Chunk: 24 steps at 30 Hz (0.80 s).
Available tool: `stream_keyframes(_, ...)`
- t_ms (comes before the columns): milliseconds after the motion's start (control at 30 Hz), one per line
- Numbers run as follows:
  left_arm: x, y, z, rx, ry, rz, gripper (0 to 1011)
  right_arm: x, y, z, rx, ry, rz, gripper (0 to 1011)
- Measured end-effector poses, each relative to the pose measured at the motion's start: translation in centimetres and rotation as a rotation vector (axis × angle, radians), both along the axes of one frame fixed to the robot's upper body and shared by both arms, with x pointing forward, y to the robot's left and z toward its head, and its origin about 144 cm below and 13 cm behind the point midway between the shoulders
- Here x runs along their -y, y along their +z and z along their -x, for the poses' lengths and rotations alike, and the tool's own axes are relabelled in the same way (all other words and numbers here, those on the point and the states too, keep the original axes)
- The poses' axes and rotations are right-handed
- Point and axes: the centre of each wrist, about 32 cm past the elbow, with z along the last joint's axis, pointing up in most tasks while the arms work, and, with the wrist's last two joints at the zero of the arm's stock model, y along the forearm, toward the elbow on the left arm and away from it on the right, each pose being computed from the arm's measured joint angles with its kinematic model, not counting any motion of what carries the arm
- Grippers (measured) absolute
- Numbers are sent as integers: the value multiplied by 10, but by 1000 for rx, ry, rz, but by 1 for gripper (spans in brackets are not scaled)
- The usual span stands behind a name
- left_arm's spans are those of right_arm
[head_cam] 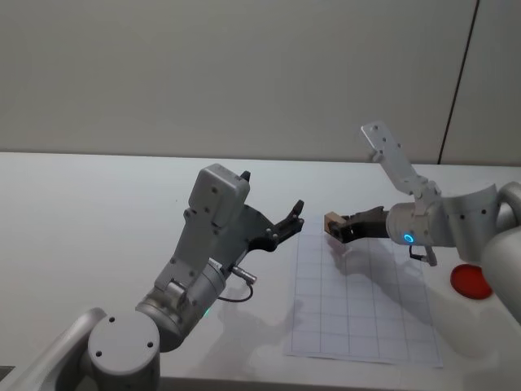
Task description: Use the one hand to pick up the stamp and affix it onto the A4 paper.
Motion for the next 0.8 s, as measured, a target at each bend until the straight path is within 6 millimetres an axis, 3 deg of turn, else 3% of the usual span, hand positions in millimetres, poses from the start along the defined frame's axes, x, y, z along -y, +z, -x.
stream_keyframes(800,0,0,0,0,0,0,1002,1,-2,-2,3,8,4,217)
